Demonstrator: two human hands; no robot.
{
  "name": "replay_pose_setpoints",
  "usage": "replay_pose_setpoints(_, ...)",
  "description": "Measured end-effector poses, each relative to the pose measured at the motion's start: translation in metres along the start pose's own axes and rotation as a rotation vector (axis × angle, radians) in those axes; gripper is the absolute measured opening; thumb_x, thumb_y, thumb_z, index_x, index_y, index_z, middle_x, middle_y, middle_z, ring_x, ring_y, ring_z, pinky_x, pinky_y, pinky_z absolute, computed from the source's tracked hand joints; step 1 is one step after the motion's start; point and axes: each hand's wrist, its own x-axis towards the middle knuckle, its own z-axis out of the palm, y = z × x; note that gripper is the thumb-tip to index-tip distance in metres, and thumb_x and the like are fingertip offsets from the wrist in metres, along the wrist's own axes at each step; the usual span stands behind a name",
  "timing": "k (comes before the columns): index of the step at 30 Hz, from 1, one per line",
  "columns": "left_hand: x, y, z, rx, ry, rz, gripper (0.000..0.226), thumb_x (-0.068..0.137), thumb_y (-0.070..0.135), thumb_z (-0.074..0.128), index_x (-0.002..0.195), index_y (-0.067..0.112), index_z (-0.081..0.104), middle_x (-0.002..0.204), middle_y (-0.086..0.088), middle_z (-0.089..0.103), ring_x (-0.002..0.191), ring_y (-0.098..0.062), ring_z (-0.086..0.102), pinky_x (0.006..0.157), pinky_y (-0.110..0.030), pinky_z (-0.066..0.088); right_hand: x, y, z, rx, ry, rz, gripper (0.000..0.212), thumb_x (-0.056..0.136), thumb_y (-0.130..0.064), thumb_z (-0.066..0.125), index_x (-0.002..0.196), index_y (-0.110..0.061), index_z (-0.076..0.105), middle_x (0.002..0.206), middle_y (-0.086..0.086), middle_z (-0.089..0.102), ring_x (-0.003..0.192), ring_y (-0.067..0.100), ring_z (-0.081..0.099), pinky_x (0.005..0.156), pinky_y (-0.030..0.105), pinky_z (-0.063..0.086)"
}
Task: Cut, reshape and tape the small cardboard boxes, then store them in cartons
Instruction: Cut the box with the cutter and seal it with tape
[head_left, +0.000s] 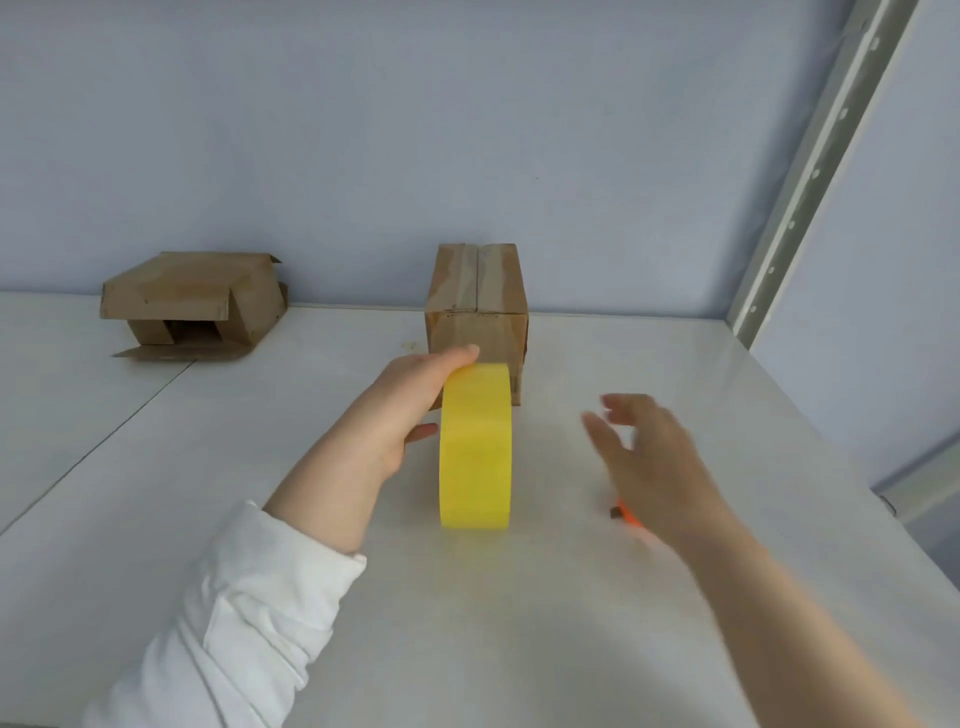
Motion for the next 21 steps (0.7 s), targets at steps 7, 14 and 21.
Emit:
replay_pose_setpoints(7, -0.013, -0.002, 0.005, -0.041, -0.006, -0.058, 0.025, 0.087, 0.045, 0.056, 0.085, 0.021, 0.061, 0.075, 0.003, 0.060, 0.074, -0.014, 0.056, 0.070, -0.027, 0.045, 0.010, 0.063, -0.035, -0.410, -0.201, 0.023, 0.025, 0.097, -0.034, 0.046, 0.118, -0.031, 0.057, 0.139, 0.004, 0.034, 0.134, 0.022, 0.010, 0.100, 0.029, 0.022)
replay_pose_setpoints(14, -0.006, -0.012, 0.004, -0.073, -0.042, -0.045, 0.032, 0.084, 0.046, 0.057, 0.100, 0.019, 0.063, 0.084, 0.004, 0.061, 0.097, -0.019, 0.054, 0.101, -0.037, 0.035, 0.009, 0.042, -0.026, 0.192, -0.226, -0.075, 0.009, 0.089, -0.010, 0.061, 0.093, -0.015, 0.055, 0.100, 0.009, 0.061, 0.075, 0.015, 0.062, 0.060, 0.017, 0.050)
replay_pose_setpoints(21, 0.004, -0.011, 0.004, -0.146, -0.045, -0.015, 0.018, 0.088, 0.024, 0.059, 0.072, 0.016, 0.060, 0.070, 0.001, 0.057, 0.076, -0.017, 0.056, 0.072, -0.025, 0.042, 0.042, -0.049, -0.012, 0.281, -0.110, -0.474, 0.021, 0.094, -0.013, 0.051, 0.099, -0.033, 0.058, 0.094, -0.010, 0.059, 0.059, 0.007, 0.055, 0.062, 0.009, 0.044)
